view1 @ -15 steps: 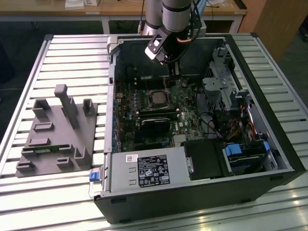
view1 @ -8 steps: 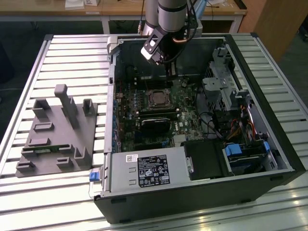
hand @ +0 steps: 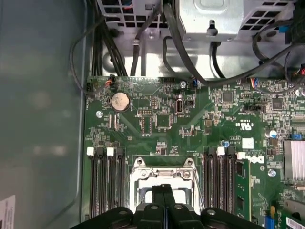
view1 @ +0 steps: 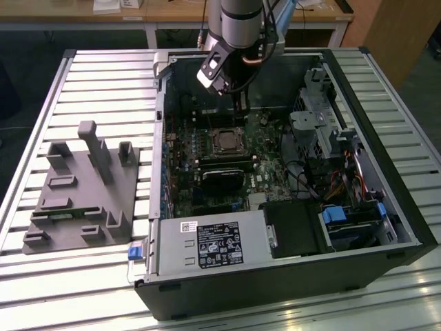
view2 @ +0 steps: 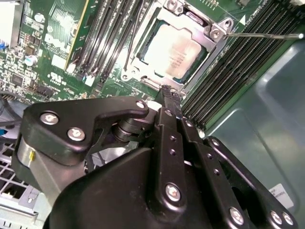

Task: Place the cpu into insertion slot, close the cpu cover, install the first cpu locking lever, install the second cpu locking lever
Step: 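Close the cpu cover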

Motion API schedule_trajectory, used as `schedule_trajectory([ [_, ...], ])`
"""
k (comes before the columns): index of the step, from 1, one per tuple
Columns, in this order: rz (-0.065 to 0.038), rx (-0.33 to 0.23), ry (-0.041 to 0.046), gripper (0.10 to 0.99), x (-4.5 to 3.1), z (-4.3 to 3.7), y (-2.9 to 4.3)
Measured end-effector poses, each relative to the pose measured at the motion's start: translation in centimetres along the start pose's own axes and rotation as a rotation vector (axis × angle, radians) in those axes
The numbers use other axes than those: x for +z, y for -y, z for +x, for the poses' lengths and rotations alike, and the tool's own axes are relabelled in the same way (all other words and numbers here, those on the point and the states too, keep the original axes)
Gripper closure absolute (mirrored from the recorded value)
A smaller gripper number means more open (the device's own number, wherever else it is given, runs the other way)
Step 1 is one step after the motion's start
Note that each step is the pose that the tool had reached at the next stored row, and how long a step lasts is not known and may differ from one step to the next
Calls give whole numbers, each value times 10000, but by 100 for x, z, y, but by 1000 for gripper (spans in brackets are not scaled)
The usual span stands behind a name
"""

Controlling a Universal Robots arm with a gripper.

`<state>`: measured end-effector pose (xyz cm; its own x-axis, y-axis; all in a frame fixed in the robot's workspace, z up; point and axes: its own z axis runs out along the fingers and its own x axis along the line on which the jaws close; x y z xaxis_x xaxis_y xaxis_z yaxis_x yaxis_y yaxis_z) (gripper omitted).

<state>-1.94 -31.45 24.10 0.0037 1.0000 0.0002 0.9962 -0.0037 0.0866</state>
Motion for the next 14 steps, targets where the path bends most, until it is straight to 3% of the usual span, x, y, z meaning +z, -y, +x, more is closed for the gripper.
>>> schedule_trajectory([
  [5,56,1,1,980,52,-15,5],
  [11,62,1,3,980,55,-15,5],
  [12,129,-2,15,980,59,-15,2],
  [14,359,-5,72,980,62,-15,-3],
])
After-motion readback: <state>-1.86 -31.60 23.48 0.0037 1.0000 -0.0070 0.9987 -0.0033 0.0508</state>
